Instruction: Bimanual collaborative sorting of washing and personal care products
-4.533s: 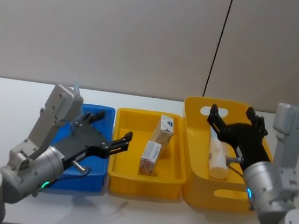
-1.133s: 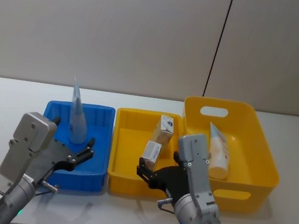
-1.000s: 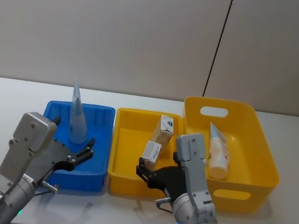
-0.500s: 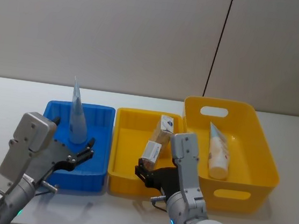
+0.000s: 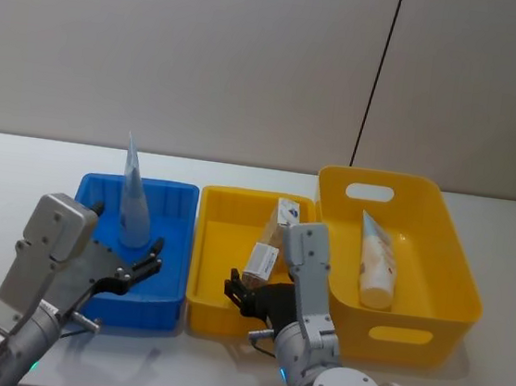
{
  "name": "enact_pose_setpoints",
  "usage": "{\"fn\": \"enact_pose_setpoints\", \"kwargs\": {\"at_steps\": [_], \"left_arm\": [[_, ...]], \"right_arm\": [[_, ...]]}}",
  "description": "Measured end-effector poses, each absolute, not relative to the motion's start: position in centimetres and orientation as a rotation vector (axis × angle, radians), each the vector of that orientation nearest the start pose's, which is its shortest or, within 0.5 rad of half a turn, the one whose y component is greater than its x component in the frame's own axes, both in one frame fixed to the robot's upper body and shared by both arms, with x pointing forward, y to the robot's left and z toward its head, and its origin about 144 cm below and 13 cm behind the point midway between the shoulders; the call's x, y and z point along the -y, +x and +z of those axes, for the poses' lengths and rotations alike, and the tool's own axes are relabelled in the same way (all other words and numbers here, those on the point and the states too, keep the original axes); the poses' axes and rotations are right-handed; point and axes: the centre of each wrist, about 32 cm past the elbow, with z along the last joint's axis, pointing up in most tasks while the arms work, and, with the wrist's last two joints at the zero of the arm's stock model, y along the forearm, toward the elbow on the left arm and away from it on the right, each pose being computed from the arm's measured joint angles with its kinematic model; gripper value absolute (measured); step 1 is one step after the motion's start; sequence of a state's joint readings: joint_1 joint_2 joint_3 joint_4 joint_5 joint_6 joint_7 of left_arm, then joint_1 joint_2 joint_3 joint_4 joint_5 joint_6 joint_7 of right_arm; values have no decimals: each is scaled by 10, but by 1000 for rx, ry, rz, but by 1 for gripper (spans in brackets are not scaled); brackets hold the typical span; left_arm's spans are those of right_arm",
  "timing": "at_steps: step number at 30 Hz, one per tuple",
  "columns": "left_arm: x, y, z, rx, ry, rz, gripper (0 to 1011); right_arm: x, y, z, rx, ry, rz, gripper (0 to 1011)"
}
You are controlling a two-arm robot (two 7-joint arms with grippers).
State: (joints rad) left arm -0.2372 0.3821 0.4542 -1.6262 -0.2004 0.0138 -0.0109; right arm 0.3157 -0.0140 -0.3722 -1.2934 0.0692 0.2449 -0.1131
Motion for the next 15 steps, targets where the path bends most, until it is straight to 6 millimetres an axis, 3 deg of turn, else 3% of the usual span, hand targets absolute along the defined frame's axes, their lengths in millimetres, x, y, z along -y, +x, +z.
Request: {"fn": "enact_pose_setpoints", "kwargs": {"at_steps": [15], "left_arm": [[-198, 492, 1204, 268, 61, 1124, 1001]], "right_arm": [[98, 536, 1161, -107, -222, -1356, 1002]]}}
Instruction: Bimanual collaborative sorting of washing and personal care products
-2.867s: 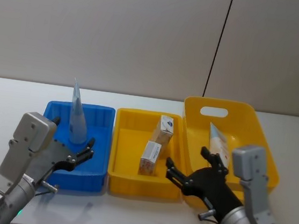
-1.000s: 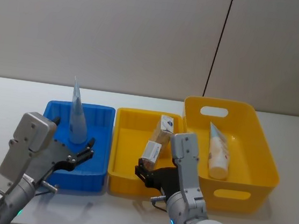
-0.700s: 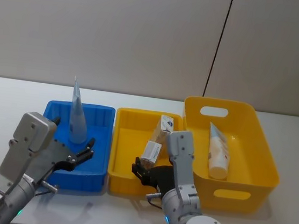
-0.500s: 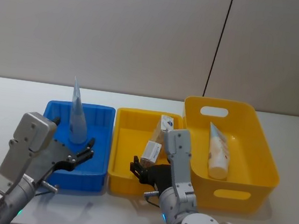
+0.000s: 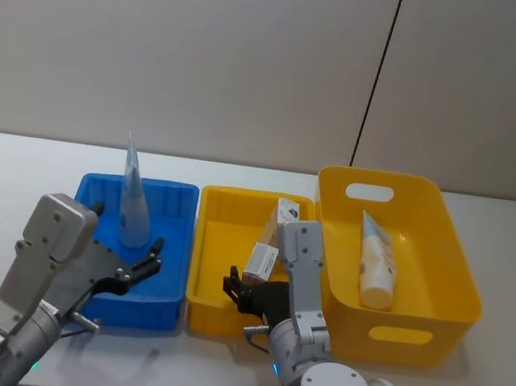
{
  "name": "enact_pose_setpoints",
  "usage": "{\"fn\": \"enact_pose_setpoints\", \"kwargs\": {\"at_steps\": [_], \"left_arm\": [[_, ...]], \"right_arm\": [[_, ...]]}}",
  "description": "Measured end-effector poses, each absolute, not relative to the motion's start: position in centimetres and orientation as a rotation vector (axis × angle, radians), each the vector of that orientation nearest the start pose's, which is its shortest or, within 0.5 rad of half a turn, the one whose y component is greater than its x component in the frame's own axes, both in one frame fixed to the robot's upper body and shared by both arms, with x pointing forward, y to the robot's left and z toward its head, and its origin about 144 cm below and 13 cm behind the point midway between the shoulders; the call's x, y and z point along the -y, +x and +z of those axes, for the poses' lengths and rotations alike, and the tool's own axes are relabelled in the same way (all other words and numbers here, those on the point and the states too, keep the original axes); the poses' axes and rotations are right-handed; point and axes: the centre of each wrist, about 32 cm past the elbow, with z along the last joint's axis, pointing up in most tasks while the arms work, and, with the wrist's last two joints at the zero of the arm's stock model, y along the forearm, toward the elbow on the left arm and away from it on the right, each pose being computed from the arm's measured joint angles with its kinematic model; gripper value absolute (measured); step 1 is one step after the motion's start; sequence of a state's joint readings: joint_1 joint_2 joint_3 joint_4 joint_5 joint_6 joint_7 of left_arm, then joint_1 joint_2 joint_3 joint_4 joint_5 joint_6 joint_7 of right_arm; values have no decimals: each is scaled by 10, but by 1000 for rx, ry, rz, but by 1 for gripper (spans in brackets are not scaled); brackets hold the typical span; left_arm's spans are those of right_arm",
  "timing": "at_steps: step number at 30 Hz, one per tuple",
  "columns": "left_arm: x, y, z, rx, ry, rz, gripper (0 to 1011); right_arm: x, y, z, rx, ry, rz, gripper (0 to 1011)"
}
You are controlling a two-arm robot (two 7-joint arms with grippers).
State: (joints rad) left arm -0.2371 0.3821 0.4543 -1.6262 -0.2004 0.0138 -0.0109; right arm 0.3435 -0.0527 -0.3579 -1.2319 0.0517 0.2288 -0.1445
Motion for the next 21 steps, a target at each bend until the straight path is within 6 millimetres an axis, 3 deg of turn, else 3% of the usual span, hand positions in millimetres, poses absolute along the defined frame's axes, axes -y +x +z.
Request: {"fn": "enact_pose_setpoints", "kwargs": {"at_steps": [14, 21], "left_arm": [[-198, 492, 1204, 268, 61, 1124, 1001], [-198, 492, 1204, 268, 61, 1124, 1001]], "right_arm": [[91, 540, 1154, -113, -232, -1381, 1002], [89, 541, 1153, -113, -235, -1385, 871]]}}
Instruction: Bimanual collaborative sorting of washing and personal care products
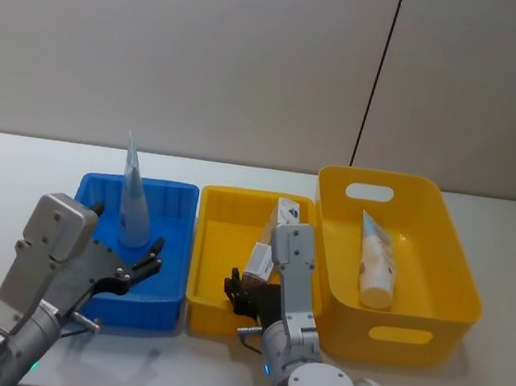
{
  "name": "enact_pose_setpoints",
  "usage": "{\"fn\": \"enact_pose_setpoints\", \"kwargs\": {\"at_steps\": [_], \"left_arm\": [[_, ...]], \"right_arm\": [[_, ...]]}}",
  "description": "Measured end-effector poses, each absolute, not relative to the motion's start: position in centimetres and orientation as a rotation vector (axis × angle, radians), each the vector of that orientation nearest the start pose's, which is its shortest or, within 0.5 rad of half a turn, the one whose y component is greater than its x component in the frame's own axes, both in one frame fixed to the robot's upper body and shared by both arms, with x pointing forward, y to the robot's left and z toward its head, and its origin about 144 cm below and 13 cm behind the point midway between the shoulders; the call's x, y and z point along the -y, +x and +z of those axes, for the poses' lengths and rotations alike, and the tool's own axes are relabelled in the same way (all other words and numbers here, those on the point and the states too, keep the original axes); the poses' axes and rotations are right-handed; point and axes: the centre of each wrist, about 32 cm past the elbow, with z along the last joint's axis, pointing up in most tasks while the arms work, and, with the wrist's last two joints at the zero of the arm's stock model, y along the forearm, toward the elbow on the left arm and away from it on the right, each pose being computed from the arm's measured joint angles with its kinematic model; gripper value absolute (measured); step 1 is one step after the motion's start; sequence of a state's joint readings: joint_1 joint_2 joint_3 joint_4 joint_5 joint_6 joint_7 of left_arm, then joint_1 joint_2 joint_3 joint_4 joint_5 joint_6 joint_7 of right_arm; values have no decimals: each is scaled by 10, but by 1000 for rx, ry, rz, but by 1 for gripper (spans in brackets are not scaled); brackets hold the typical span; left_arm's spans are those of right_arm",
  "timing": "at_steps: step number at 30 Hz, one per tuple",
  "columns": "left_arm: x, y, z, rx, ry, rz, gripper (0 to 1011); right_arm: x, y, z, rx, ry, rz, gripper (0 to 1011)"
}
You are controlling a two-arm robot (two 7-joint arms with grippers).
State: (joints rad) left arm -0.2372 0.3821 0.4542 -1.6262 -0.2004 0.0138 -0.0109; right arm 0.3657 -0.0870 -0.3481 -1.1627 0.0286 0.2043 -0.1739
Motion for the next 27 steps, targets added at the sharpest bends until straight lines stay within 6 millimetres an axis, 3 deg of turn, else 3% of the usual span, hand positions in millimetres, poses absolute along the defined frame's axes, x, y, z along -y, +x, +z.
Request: {"fn": "enact_pose_setpoints", "kwargs": {"at_steps": [12, 16, 27], "left_arm": [[-198, 492, 1204, 268, 61, 1124, 1001], [-198, 492, 1204, 268, 61, 1124, 1001], [-198, 492, 1204, 268, 61, 1124, 1001]], "right_arm": [[87, 542, 1151, -115, -237, -1389, 464], [87, 542, 1151, -115, -237, -1389, 384], [90, 540, 1156, -77, -183, -1371, 370]]}}
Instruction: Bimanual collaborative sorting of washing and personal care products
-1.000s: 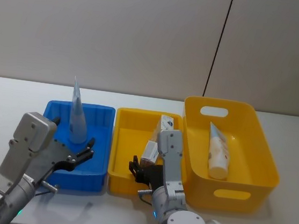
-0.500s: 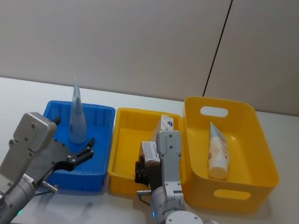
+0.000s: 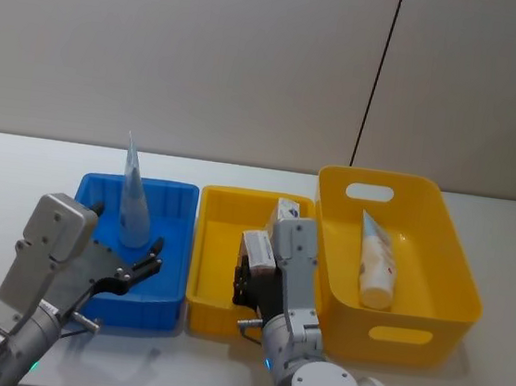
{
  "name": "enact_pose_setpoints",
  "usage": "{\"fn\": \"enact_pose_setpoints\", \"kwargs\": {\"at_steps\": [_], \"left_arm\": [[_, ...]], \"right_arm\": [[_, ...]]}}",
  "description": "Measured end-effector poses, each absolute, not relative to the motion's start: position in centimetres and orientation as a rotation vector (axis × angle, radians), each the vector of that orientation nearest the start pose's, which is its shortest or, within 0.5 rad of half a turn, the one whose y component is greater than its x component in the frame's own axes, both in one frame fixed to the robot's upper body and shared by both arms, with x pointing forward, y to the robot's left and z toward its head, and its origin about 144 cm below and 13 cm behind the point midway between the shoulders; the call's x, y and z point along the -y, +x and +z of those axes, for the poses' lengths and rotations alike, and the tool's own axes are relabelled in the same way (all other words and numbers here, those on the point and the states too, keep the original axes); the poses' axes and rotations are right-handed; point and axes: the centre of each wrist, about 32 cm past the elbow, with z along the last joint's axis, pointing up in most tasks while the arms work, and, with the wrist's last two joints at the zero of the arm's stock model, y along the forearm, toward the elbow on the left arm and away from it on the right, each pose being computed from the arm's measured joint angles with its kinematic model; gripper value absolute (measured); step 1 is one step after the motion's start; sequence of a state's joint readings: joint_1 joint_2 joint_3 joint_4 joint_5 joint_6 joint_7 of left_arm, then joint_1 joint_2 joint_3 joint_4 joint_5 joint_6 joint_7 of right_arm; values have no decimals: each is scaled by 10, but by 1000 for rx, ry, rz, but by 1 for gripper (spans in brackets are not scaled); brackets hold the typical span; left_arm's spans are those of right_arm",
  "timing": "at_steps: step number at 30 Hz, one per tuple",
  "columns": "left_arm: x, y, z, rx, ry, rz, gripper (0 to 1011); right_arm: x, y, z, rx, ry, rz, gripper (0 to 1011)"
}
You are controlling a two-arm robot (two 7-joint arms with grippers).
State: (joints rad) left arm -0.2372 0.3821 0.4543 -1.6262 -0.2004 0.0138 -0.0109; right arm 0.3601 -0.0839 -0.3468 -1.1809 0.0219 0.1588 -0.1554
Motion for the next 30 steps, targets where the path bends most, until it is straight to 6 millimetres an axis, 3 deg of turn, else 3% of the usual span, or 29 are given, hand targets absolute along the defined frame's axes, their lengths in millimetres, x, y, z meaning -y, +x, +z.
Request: {"fn": "enact_pose_setpoints", "kwargs": {"at_steps": [9, 16, 30], "left_arm": [[-198, 492, 1204, 268, 61, 1124, 1001], [-198, 492, 1204, 268, 61, 1124, 1001], [-198, 492, 1204, 268, 61, 1124, 1001]], "right_arm": [[94, 538, 1173, -22, -73, -1346, 370], [100, 538, 1197, 11, 44, -1338, 370], [126, 532, 1236, 37, 180, -1438, 371]]}}
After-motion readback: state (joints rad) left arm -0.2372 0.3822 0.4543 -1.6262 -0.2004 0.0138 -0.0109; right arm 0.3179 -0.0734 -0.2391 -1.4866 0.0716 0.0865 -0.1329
